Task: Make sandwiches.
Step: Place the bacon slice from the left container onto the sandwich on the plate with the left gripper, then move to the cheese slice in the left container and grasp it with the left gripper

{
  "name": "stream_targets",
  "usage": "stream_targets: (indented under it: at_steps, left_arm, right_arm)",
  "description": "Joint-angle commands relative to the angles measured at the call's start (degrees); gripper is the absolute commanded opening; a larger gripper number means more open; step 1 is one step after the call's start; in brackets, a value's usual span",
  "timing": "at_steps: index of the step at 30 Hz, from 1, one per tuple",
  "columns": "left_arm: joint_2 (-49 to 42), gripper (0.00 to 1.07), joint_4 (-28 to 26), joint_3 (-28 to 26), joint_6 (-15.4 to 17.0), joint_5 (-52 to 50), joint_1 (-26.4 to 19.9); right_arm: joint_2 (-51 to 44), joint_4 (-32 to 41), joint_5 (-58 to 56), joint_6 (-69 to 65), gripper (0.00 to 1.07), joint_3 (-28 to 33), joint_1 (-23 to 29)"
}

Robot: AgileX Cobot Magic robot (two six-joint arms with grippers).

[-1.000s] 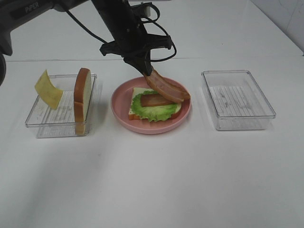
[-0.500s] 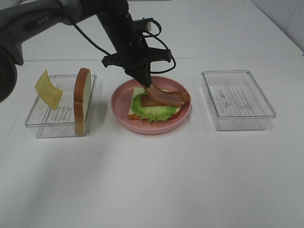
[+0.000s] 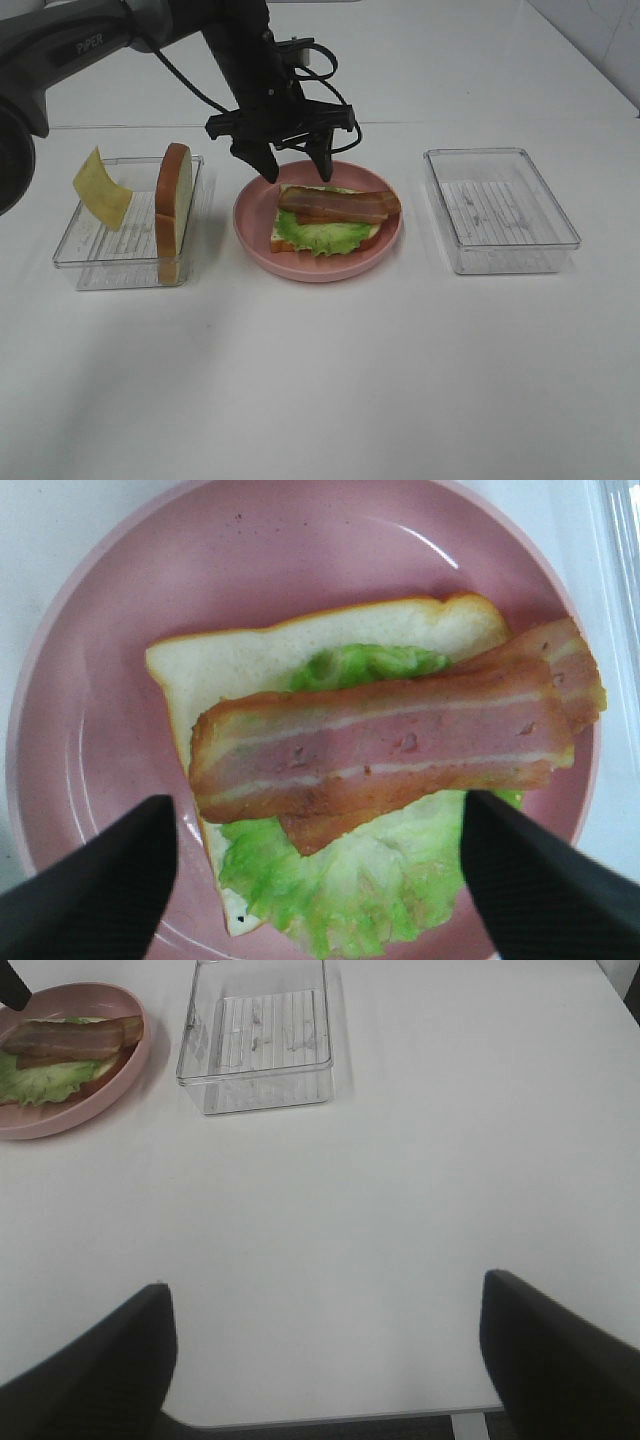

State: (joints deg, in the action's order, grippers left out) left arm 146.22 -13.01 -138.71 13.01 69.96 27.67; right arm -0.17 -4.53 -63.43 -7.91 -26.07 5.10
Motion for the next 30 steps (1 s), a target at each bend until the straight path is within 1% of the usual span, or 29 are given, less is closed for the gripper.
stream_targets:
  at_steps: [1, 2, 6, 8, 11, 12, 14, 16, 17, 18, 19, 21, 23, 24, 25, 26, 27, 29, 30]
  left_arm:
    - [-1.03, 0.88, 0.17, -0.11, 0.57, 5.50, 0.34]
    - [-1.95, 0.93, 0.11, -0.11, 0.52, 5.50, 0.34]
    - [-4.24, 0.93, 0.29, -0.11, 0.34, 5.50, 0.46]
    - [-7.91, 0.93, 1.60, -0.11, 0.34, 5.50, 0.46]
    - [-8.94, 0.93, 2.35, -0.11, 0.34, 5.50, 0.52]
    - [-10.71, 0.93, 4.24, -0.11, 0.63, 5.50, 0.57]
    - [-11.57, 0.93, 4.98, -0.11, 0.74, 5.50, 0.63]
    - [-14.44, 0.93, 8.65, -0.11, 0.74, 5.50, 0.63]
    - [-14.44, 0.93, 8.65, -0.11, 0.74, 5.50, 0.63]
    - [-15.58, 0.93, 10.43, -0.11, 0.74, 5.56, 0.06]
    - [-15.58, 0.93, 10.43, -0.11, 0.74, 5.56, 0.06]
    - [-16.96, 0.92, 10.71, -0.06, 0.23, 5.56, -1.89]
    - [-17.30, 0.92, 10.71, 0.00, -0.34, 5.56, -2.75]
    - [-18.56, 0.91, 11.06, 1.83, -1.43, 5.56, -4.70]
    - [-18.56, 0.91, 11.06, 1.83, -1.43, 5.56, -4.70]
    - [-19.31, 0.91, 11.57, 3.50, -1.72, 5.56, -5.56]
    - [-19.31, 0.91, 11.57, 3.50, -1.72, 5.56, -5.56]
    - [-23.49, 0.91, 13.01, 11.69, -1.83, 5.56, -10.37]
    - [-23.49, 0.91, 13.01, 11.69, -1.83, 5.56, -10.37]
  right_arm:
    - [-1.83, -0.17, 0.34, -0.06, 0.80, 0.11, 0.17]
    - [-1.83, -0.17, 0.34, -0.06, 0.80, 0.11, 0.17]
    - [-1.83, -0.17, 0.34, -0.06, 0.80, 0.11, 0.17]
    - [-1.83, -0.17, 0.34, -0.06, 0.80, 0.11, 0.17]
    - [-1.83, -0.17, 0.34, -0.06, 0.80, 0.11, 0.17]
    - [-1.83, -0.17, 0.34, -0.06, 0.80, 0.11, 0.17]
    - [-1.83, -0.17, 0.34, -0.06, 0.80, 0.11, 0.17]
    - [-1.83, -0.17, 0.34, -0.06, 0.80, 0.11, 0.17]
    - [-1.83, -0.17, 0.34, -0.06, 0.80, 0.11, 0.17]
    - [-1.83, -0.11, 0.34, -0.06, 0.80, 0.11, 0.17]
    - [-1.83, -0.11, 0.34, -0.06, 0.80, 0.11, 0.17]
    - [-1.83, -0.11, 0.34, -0.06, 0.80, 0.11, 0.17]
    - [-1.83, -0.11, 0.34, -0.06, 0.80, 0.11, 0.17]
    - [-1.83, -0.11, 0.34, -0.06, 0.80, 0.11, 0.17]
    - [-1.83, -0.11, 0.34, -0.06, 0.80, 0.11, 0.17]
    - [-1.83, -0.11, 0.34, -0.06, 0.80, 0.11, 0.17]
    - [-1.83, -0.11, 0.34, -0.06, 0.80, 0.11, 0.17]
    - [-1.83, -0.11, 0.34, -0.06, 0.80, 0.11, 0.17]
    - [-1.83, -0.11, 0.34, -0.06, 0.80, 0.11, 0.17]
